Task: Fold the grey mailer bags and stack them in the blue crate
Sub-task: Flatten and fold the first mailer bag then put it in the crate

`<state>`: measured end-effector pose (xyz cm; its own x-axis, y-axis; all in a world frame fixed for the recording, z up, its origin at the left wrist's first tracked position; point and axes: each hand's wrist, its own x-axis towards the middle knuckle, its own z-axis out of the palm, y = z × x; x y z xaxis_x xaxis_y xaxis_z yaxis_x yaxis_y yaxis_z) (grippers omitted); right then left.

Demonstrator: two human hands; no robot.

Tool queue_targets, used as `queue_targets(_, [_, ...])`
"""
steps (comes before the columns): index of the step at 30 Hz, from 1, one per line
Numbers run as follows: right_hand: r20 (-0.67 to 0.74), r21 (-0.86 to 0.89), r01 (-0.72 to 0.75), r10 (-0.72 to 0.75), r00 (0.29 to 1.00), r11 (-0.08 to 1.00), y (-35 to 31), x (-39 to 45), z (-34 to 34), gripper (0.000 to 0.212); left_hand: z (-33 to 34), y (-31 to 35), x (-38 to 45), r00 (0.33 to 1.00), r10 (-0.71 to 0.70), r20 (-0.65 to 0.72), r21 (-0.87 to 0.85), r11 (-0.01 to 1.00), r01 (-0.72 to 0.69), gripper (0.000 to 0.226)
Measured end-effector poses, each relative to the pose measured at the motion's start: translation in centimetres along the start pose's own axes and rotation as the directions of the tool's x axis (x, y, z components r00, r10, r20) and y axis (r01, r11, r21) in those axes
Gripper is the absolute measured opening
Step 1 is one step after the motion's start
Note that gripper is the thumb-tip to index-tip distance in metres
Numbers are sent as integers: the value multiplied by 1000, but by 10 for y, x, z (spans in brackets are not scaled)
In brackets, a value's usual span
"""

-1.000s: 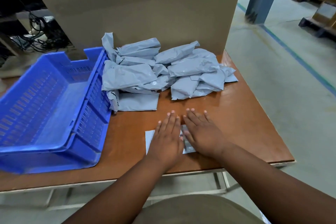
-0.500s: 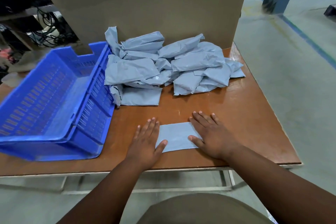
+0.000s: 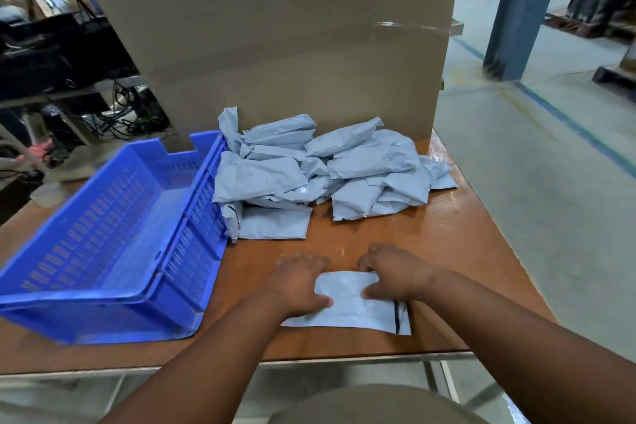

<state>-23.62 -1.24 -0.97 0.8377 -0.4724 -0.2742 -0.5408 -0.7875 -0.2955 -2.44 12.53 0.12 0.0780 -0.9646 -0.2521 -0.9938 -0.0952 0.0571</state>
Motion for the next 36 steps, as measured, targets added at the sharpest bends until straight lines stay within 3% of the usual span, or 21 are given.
queue_targets(2, [-76, 24, 33, -31, 997, 999, 0, -3, -10, 26, -11, -2, 0, 998, 20, -60, 64, 998, -16, 54])
queue_targets(4, [-228, -1, 73, -71, 971, 997, 1, -8, -24, 22, -25, -4, -3, 972, 38, -231, 91, 996, -17, 35])
queue_targets(7, [-439, -92, 98, -129, 889, 991, -1, -19, -40, 20, -43, -4, -15, 867, 93, -489, 120, 992, -38, 21])
queue_targets(9, [-454, -145, 107, -162, 876, 984, -5, -28, -34, 25, -44, -1, -29, 821, 145, -551, 215, 976, -29, 22])
queue_targets(11, [-363, -187, 134, -195, 911, 973, -8, -38, -9, 27, -22, 0, -42, 841, 187, -507, 279, 959, -45, 23])
queue_targets(14, [-198, -147, 160, -187, 962, 976, -11, -58, 35, 37, 33, -3, -55, 914, 192, -357, 181, 974, -133, 32])
queue_targets(16, [-237, -123, 125, -151, 960, 984, -15, -64, 50, 45, 57, -3, -61, 914, 183, -363, 115, 982, -151, 38])
queue_targets(19, [-392, -129, 94, -138, 909, 987, -31, -46, 52, 34, 61, 5, -59, 863, 149, -482, -18, 983, -180, 26])
queue_targets(21, [-399, -142, 45, -99, 912, 989, -45, -25, 53, 41, 59, 11, -46, 864, 106, -493, -66, 985, -158, 36])
queue_targets(26, [-218, -165, -45, 8, 976, 985, -50, -5, 80, 62, 87, 13, -26, 969, 52, -243, -91, 993, -76, 69])
queue_targets(31, [-189, -136, -81, 54, 980, 987, -25, -32, 73, 83, 96, -17, -41, 990, 8, -143, -54, 998, -16, 84])
queue_targets(36, [-175, -48, -106, 96, 980, 993, 3, -53, 74, 82, 92, -35, -53, 994, -56, -92, -42, 998, 53, 96])
